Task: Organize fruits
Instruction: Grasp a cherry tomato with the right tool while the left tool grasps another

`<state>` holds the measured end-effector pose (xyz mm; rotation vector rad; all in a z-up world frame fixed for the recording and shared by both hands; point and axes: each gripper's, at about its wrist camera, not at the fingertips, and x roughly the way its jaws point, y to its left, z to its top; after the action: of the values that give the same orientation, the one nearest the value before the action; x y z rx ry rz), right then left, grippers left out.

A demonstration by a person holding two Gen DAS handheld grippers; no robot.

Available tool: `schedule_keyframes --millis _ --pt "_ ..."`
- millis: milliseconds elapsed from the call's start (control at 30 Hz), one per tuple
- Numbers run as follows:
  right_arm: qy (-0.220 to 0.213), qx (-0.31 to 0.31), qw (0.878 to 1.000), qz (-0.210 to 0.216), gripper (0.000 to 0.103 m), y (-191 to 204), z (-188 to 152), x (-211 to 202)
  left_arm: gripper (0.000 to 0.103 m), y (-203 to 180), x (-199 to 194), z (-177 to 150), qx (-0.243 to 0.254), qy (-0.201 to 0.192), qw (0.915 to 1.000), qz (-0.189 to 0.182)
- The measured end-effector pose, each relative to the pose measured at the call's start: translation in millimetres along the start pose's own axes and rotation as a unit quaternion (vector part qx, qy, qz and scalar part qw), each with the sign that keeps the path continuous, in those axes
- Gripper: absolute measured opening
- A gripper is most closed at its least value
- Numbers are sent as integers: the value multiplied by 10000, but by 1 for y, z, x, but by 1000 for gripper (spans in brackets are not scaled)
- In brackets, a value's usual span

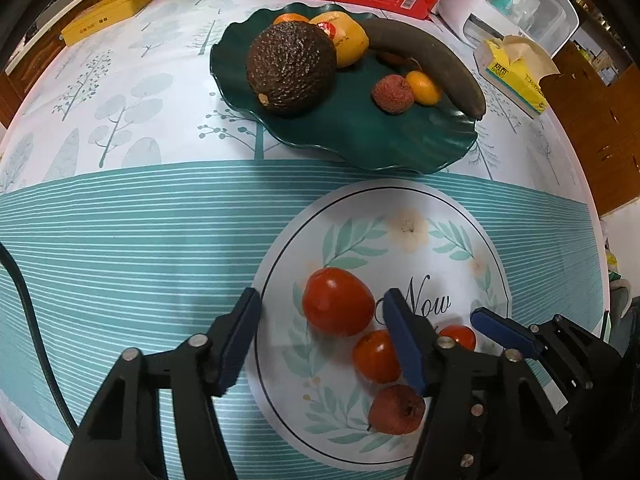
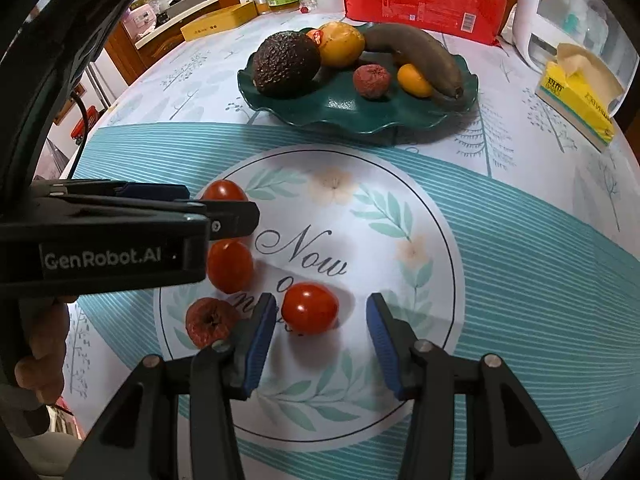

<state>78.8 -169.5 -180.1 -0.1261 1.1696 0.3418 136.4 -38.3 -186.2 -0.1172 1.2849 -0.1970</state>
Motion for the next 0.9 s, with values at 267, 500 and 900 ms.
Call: schedule_keyframes --millis 267,500,900 --pt "-58 -40 9999 -92 28 -2 2 1 34 -6 2 1 81 -76 9999 -95" --pt "-60 -23 10000 -69 27 -3 3 1 33 -9 1 0 146 -114 9998 -99" --pt "-294 136 9995 -62 26 -13 27 -30 33 -7 -34 9 256 -159 9992 253"
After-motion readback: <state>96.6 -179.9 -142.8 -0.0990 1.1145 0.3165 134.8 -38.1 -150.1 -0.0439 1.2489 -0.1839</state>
